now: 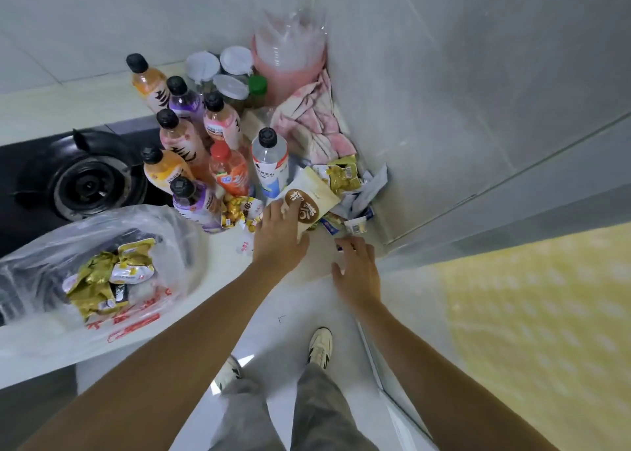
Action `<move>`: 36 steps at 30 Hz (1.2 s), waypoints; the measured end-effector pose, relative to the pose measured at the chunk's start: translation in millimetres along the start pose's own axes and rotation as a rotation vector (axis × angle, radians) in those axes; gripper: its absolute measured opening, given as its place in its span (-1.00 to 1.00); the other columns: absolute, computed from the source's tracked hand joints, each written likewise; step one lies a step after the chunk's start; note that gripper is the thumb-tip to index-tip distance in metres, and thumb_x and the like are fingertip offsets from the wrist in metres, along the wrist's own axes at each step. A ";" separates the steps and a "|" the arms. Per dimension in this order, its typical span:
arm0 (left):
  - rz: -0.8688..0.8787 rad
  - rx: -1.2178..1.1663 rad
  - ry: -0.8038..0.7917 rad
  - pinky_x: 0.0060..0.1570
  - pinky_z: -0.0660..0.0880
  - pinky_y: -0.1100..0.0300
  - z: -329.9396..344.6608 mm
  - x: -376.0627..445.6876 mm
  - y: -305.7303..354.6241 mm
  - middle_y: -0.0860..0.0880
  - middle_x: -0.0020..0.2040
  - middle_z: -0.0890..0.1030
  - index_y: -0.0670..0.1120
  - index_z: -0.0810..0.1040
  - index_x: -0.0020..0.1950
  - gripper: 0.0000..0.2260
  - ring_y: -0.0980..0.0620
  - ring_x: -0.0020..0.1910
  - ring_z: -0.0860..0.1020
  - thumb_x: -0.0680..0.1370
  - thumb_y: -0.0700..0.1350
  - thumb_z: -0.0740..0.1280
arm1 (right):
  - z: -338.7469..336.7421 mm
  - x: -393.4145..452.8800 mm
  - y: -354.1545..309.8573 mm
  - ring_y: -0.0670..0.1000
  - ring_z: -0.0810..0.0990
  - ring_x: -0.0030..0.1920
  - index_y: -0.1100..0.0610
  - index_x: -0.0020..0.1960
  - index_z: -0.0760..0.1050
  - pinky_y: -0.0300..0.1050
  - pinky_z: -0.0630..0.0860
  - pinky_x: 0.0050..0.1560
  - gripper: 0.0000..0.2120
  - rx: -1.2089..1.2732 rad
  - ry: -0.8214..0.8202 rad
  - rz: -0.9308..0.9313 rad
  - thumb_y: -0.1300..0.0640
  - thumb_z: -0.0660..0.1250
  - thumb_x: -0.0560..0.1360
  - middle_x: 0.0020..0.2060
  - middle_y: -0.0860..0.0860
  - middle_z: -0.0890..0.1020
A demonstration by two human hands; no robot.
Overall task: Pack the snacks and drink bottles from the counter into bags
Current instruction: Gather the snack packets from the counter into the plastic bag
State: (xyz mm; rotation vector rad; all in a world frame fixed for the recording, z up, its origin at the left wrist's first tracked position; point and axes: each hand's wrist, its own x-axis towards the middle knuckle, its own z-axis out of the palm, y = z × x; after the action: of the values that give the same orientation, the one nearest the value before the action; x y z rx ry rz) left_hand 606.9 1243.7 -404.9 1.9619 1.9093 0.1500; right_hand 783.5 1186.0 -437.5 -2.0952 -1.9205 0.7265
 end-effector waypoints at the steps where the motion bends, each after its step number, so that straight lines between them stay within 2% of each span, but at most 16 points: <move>1: -0.023 0.022 -0.007 0.24 0.47 -0.15 2.4 3.1 2.3 -0.17 0.43 0.33 -0.02 0.24 0.55 -0.34 -0.22 0.41 0.32 0.52 0.05 0.42 | 1.8 1.2 1.7 0.12 0.41 0.30 0.08 0.36 0.51 0.03 0.55 0.22 -0.55 -0.012 0.010 -0.023 0.25 0.45 0.50 0.33 0.02 0.48; 4: -0.072 0.035 -0.005 0.21 0.50 -0.17 7.8 8.3 5.1 -0.16 0.42 0.33 -0.04 0.22 0.55 -0.32 -0.21 0.40 0.33 0.52 0.05 0.44 | 8.1 3.8 5.6 0.13 0.48 0.19 0.07 0.25 0.58 0.03 0.57 0.14 -0.60 -0.033 0.049 -0.074 0.29 0.49 0.44 0.21 0.02 0.55; 8: -0.099 0.021 -0.023 0.09 0.59 -0.12 7.3 13.9 4.9 -0.16 0.36 0.37 -0.10 0.26 0.51 -0.37 -0.18 0.35 0.36 0.53 -0.04 0.46 | 11.9 10.4 9.5 0.11 0.53 0.05 0.09 0.07 0.63 0.07 0.60 -0.02 -0.74 -0.042 0.083 -0.082 0.32 0.49 0.43 0.03 0.02 0.60; 12: -0.082 -0.012 0.007 -0.08 0.58 -0.11 3.8 13.5 2.0 -0.16 0.24 0.46 -0.18 0.40 0.38 -0.59 -0.18 0.26 0.41 0.56 -0.16 0.35 | 9.9 14.2 6.8 0.12 0.55 0.05 0.12 0.08 0.63 0.04 0.61 -0.03 -0.83 0.001 0.090 -0.082 0.28 0.45 0.50 0.05 0.05 0.61; 15: -0.049 -0.053 0.101 -0.27 0.46 -0.03 -0.6 7.3 -4.6 -0.18 0.14 0.49 -0.21 0.47 0.22 -0.77 -0.20 0.16 0.45 0.57 -0.22 0.27 | 7.2 13.7 1.2 0.10 0.57 0.06 0.14 0.06 0.60 -0.01 0.57 -0.05 -0.91 0.068 0.112 -0.096 0.23 0.41 0.55 0.06 0.05 0.61; 17: -0.048 -0.098 0.165 -0.31 0.43 0.01 -8.3 1.0 -10.0 -0.14 0.09 0.49 -0.18 0.46 0.15 -0.84 -0.18 0.10 0.46 0.57 -0.23 0.26 | 6.1 13.5 -5.3 0.09 0.59 0.03 0.15 0.06 0.60 -0.03 0.56 -0.07 -0.91 0.162 0.120 -0.112 0.24 0.41 0.56 0.05 0.05 0.62; 19: -0.044 -0.156 0.217 -0.32 0.47 0.00 -17.1 -7.6 -17.1 -0.10 0.09 0.49 -0.14 0.45 0.14 -0.85 -0.16 0.07 0.48 0.58 -0.20 0.28 | 6.8 14.3 -13.8 0.08 0.58 -0.05 0.16 0.07 0.59 -0.04 0.52 -0.11 -0.91 0.247 0.088 -0.098 0.22 0.42 0.56 0.01 0.06 0.63; 22: -0.026 -0.264 0.276 -0.34 0.37 0.08 -30.5 -27.4 -29.9 -0.06 0.08 0.49 -0.10 0.44 0.10 -0.90 -0.13 -0.03 0.49 0.60 -0.15 0.28 | 6.6 10.9 -32.0 0.06 0.57 -0.16 0.15 0.01 0.59 -0.04 0.49 -0.17 -0.94 0.364 0.033 -0.039 0.17 0.43 0.56 -0.15 0.03 0.64; 24: -0.015 -0.347 0.315 -0.35 0.28 0.09 -39.3 -44.6 -38.5 -0.02 -0.03 0.45 -0.09 0.40 0.00 -0.93 -0.12 -0.17 0.45 0.62 -0.14 0.28 | 6.1 6.6 -47.7 0.04 0.56 -0.21 0.12 -0.03 0.59 -0.03 0.49 -0.18 -0.95 0.420 0.032 -0.039 0.14 0.42 0.55 -0.23 -0.01 0.61; 26: -0.025 -0.430 0.350 -0.35 0.25 0.06 -48.0 -63.8 -50.1 0.03 -0.15 0.41 -0.07 0.36 -0.08 -0.87 -0.06 -0.26 0.40 0.64 -0.13 0.27 | 5.6 0.5 -65.6 -0.03 0.46 -0.28 0.11 -0.14 0.52 -0.09 0.41 -0.23 -0.88 0.468 0.044 -0.054 0.14 0.42 0.54 -0.33 -0.04 0.54; 28: -0.070 -0.550 0.325 -0.30 0.40 -0.02 -52.6 -85.3 -67.5 0.01 -0.19 0.49 -0.10 0.42 -0.05 -0.88 -0.02 -0.24 0.45 0.66 -0.10 0.26 | 5.9 -6.5 -84.9 -0.07 0.41 -0.32 0.12 -0.21 0.47 -0.12 0.36 -0.26 -0.83 0.502 0.034 -0.086 0.17 0.43 0.52 -0.37 -0.04 0.49; 31: -0.186 -0.770 0.242 -0.17 0.62 -0.09 -64.3 -124.1 -97.8 0.04 -0.08 0.65 -0.07 0.56 0.18 -0.79 0.05 -0.11 0.62 0.65 0.01 0.25 | 11.1 -18.9 -113.0 -0.09 0.42 -0.34 0.13 -0.17 0.51 -0.08 0.39 -0.29 -0.87 0.544 -0.029 -0.135 0.20 0.42 0.52 -0.38 0.03 0.51; 36: -0.374 -0.975 0.242 -0.07 0.64 -0.18 -84.9 -181.7 -150.6 -0.01 -0.01 0.71 0.00 0.58 0.21 -0.85 -0.03 -0.06 0.68 0.69 -0.08 0.27 | 33.1 -36.8 -166.5 0.12 0.60 -0.24 0.06 -0.09 0.56 0.07 0.54 -0.21 -0.93 0.517 -0.141 -0.226 0.19 0.44 0.52 -0.29 0.06 0.62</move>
State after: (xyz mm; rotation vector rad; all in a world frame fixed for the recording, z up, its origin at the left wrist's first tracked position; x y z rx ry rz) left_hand 425.2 1081.7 -344.5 0.9569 1.7730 1.0207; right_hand 620.8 1166.1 -379.9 -1.5268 -1.7514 1.1890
